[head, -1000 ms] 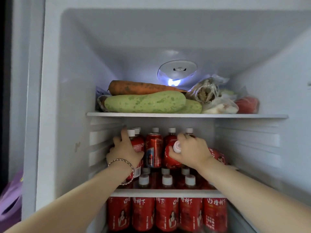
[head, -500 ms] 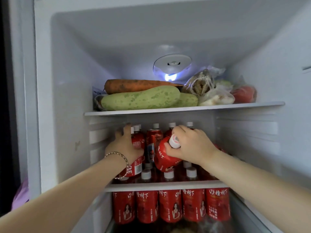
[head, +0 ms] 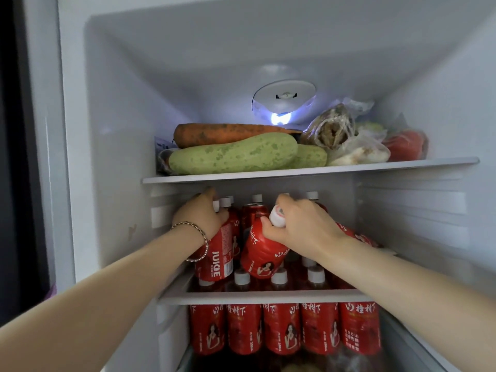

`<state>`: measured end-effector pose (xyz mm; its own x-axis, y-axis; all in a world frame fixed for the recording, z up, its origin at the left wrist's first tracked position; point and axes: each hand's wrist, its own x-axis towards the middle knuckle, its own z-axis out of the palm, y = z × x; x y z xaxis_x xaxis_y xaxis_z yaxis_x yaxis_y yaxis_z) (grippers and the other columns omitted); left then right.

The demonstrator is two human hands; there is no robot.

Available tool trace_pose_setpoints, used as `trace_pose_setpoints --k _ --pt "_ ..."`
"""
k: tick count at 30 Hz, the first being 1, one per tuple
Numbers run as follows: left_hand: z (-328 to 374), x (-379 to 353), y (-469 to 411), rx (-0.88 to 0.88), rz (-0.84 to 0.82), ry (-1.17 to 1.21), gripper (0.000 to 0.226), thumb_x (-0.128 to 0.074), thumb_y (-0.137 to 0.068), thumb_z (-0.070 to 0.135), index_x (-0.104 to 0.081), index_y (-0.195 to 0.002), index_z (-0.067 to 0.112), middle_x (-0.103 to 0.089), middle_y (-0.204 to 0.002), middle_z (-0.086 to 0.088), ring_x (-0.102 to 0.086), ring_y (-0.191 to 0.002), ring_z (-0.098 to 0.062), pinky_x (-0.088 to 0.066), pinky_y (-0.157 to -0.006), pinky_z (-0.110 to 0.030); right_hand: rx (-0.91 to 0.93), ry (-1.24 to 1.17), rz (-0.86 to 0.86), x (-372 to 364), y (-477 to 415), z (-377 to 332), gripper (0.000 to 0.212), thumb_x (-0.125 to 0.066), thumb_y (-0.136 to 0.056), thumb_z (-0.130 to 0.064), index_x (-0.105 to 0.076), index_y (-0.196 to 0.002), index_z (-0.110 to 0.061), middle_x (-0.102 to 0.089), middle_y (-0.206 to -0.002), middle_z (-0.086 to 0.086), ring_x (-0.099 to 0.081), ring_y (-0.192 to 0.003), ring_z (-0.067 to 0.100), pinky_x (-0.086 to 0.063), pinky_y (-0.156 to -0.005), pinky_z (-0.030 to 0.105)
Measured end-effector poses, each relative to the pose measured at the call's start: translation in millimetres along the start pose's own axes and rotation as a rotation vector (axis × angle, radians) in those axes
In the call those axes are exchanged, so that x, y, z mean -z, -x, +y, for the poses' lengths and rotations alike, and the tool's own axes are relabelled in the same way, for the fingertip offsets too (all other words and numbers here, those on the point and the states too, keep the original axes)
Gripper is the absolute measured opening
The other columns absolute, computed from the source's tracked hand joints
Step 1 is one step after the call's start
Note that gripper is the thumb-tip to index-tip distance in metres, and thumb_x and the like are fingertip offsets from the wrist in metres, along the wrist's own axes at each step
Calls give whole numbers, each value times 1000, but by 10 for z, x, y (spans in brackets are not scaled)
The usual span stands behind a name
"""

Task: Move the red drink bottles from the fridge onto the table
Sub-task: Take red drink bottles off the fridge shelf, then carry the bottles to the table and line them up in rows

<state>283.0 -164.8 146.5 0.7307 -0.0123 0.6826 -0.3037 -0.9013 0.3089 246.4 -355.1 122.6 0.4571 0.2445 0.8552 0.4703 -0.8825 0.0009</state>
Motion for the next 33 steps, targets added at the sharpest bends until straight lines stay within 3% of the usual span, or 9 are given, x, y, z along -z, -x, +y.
trace_pose_setpoints --k 2,4,9,14,18,23,25,28,33 --pt "30 104 66 -42 33 -54 15 -61 -80 29 -53 -77 16 -62 -81 -6 -61 -84 -29 -43 -65 -27 1 4 -1 15 7 -12 37 -53 -84 -48 -37 -83 -15 -56 -71 7 -62 -69 34 -35 -52 29" --pt "71 191 211 -102 82 -130 26 -62 -78 33 -44 -64 20 -53 -71 -1 -60 -78 -29 -37 -61 -25 3 -2 -12 55 34 -37 36 -53 -84 -48 -36 -83 -16 -50 -68 3 -62 -69 33 -34 -52 28" --pt "197 461 620 -141 205 -154 25 -57 -83 35 -44 -73 17 -42 -80 1 -54 -78 -29 -34 -67 -29 4 -87 -2 254 26 -158 40 -55 -81 -49 -31 -66 -21 -44 -60 -3 -50 -61 30 -29 -50 29" --pt "413 1081 880 -127 310 -134 26 -61 -78 35 -54 -72 11 -56 -78 -2 -52 -70 -24 -39 -62 -30 -34 -240 -87 471 -162 -424 42 -57 -76 -54 -37 -58 -22 -42 -64 -5 -49 -69 24 -30 -51 28" --pt "313 1517 1162 47 155 -167 29 -62 -75 40 -60 -76 12 -63 -74 -4 -61 -70 -22 -51 -59 -28 199 -227 -191 458 -68 -879 48 -52 -86 -48 -30 -53 -20 -36 -62 -3 -52 -78 29 -31 -64 30" --pt "-54 1835 1946 251 -32 -329 35 -62 -74 45 -52 -70 12 -55 -70 0 -51 -63 -18 -38 -48 -21 283 -470 -233 428 249 -1612 47 -56 -82 -47 -31 -52 -21 -35 -53 -6 -35 -49 7 -33 -46 15" --pt "-238 1984 2395 350 -75 -361 33 -63 -73 42 -57 -70 10 -60 -73 -6 -54 -66 -23 -42 -52 -24 319 -570 -272 446 428 -1998 47 -58 -78 -49 -31 -52 -21 -35 -51 -6 -33 -46 5 -31 -43 16" --pt "-466 2294 3187 511 -113 -429 23 -60 -76 38 -51 -66 19 -54 -69 3 -52 -68 -19 -37 -50 -21 384 -726 -342 540 739 -2684 44 -59 -74 -48 -32 -52 -22 -36 -47 -7 -37 -41 4 -32 -42 17" --pt "-745 3050 4724 712 -72 -559 22 -56 -80 36 -54 -80 14 -58 -88 -5 -59 -85 -26 -46 -69 -26 542 -976 -409 834 1456 -4023 43 -62 -74 -42 -31 -51 -24 -35 -44 -10 -36 -44 -1 -36 -52 6"
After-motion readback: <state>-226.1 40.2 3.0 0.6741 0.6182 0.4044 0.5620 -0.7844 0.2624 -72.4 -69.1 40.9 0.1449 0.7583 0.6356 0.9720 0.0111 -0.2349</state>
